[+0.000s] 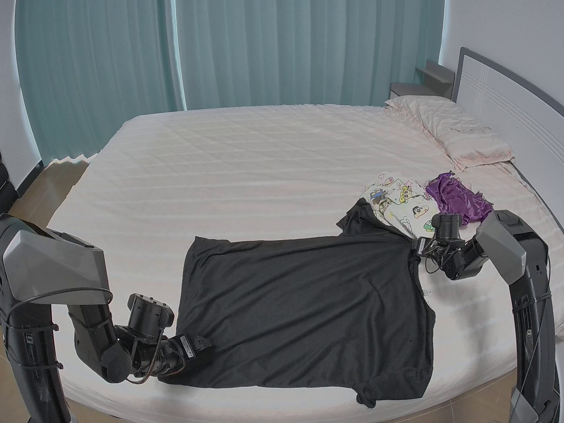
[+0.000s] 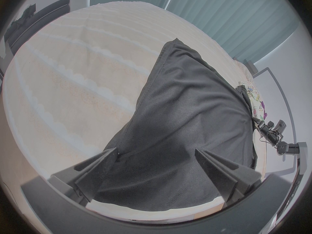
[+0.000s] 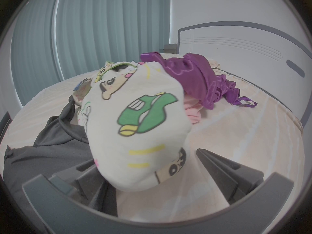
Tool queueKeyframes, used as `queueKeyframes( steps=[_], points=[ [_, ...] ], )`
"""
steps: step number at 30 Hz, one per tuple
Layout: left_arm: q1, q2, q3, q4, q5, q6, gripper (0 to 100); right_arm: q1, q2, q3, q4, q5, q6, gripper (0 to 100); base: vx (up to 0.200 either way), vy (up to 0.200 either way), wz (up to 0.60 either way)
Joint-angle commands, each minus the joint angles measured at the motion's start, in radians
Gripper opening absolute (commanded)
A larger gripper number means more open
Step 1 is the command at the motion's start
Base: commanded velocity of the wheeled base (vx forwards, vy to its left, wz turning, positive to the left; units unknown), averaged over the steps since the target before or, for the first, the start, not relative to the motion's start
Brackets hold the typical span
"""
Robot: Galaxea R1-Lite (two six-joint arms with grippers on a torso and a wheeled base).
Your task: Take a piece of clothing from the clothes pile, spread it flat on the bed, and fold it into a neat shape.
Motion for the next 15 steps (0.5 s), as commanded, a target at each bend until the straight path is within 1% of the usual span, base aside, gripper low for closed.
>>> queueKeyframes(
  steps=[1,3,4,5,6,8,10,11,15],
  points=[
    [0.0,0.001,0.0,0.0,0.001,-0.002,100,-0.027,-0.002,0.0,-0.004,0.0,0.014,100,0.0,0.0,0.0],
    [0.0,0.001,0.0,0.0,0.001,-0.004,100,-0.028,-0.009,0.002,-0.004,0.001,0.032,100,0.0,0.0,0.0],
    [0.0,0.001,0.0,-0.002,-0.001,-0.004,100,-0.028,-0.04,0.012,-0.001,0.011,0.068,100,0.0,0.0,0.0],
    [0.001,0.001,0.0,-0.002,-0.001,-0.005,100,-0.025,-0.054,0.02,-0.001,0.021,0.085,100,0.0,0.0,0.0],
    [0.001,0.0,0.0,-0.005,-0.001,-0.007,100,-0.018,-0.092,0.054,-0.001,0.07,0.124,100,0.0,0.0,0.0],
    [0.001,0.0,0.002,-0.015,-0.002,-0.008,100,-0.004,-0.156,0.126,0.003,0.152,0.16,100,0.0,0.0,0.0],
    [0.003,-0.003,0.008,-0.025,-0.004,-0.01,100,0.001,-0.201,0.199,-0.006,0.193,0.164,100,0.0,0.0,0.0],
    [0.003,-0.003,0.014,-0.034,-0.004,-0.01,100,0.002,-0.218,0.233,-0.01,0.205,0.166,100,0.0,0.0,0.0],
    [0.003,-0.008,0.045,-0.089,-0.004,-0.008,100,-0.004,-0.267,0.319,-0.02,0.207,0.175,100,0.0,0.0,0.0]
  ],
)
